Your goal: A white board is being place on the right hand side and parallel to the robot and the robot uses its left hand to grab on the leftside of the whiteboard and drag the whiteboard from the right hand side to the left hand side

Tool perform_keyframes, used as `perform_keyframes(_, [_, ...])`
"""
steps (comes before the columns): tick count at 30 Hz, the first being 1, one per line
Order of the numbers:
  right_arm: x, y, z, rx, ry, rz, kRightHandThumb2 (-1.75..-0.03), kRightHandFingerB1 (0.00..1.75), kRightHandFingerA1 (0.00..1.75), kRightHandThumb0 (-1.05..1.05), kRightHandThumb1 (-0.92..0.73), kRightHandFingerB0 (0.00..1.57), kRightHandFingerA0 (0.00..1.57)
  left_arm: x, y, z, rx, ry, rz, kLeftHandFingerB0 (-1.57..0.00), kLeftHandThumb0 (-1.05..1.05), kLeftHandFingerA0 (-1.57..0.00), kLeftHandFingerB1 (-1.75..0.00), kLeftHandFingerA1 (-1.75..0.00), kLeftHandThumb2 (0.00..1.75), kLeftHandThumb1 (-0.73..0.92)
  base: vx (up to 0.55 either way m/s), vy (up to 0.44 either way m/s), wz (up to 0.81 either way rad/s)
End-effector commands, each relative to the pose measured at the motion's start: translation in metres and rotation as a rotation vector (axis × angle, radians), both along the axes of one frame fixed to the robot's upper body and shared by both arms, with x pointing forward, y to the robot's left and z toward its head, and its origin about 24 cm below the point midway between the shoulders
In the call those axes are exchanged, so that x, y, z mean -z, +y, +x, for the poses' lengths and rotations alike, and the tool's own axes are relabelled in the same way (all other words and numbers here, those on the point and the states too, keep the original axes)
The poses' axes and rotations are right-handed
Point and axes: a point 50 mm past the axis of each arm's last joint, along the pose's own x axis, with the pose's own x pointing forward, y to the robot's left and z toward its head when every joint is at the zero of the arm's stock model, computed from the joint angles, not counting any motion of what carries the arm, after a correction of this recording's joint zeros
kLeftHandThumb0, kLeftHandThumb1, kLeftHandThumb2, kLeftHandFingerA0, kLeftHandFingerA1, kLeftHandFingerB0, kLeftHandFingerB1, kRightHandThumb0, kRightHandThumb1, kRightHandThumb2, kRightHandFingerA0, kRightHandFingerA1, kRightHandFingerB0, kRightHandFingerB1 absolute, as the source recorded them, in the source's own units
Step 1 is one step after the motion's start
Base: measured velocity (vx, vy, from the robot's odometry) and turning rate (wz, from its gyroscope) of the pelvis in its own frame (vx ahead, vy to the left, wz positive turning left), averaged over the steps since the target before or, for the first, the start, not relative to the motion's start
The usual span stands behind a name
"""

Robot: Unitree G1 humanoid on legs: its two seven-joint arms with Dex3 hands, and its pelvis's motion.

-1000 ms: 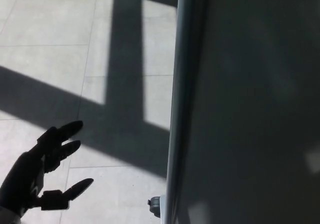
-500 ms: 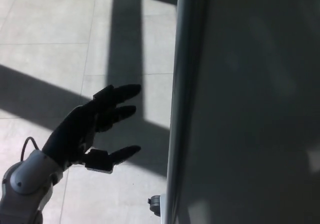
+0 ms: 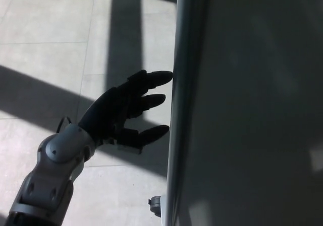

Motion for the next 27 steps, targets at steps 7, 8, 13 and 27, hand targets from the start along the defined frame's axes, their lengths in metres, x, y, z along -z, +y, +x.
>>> perform_keyframes(7, [-0.033,-0.008,0.018,-0.062,-0.273,-0.022,-0.70,0.58,0.77,-0.68,-0.84,0.02,0.51,0.010,0.029,0.017,-0.110,0.091,-0.033,0.00,-0.31,-0.01,-0.48,-0.48,0.87,0.29,0.00,0.000,0.00])
perform_keyframes(8, [-0.032,-0.008,0.017,-0.063,-0.272,-0.025,-1.05,0.56,0.77,-0.69,-0.66,0.06,0.52,0.011,0.031,0.018,-0.119,0.090,-0.032,0.00,-0.32,-0.01,-0.48,-0.47,0.87,0.29,0.00,0.000,0.00])
perform_keyframes(13, [-0.031,-0.008,0.014,-0.071,-0.264,-0.036,-0.68,0.59,0.77,-0.69,-0.87,0.02,0.52,0.010,0.032,0.022,-0.124,0.086,-0.033,0.00,-0.32,-0.01,-0.48,-0.49,0.87,0.30,0.00,0.000,0.00])
perform_keyframes(27, [-0.030,-0.006,0.011,-0.074,-0.261,-0.027,-1.04,0.56,0.76,-0.69,-0.66,0.06,0.52,0.005,0.006,0.032,-0.012,0.068,-0.002,-0.06,-0.63,-0.14,-0.23,-0.42,0.73,0.42,0.00,0.000,0.00])
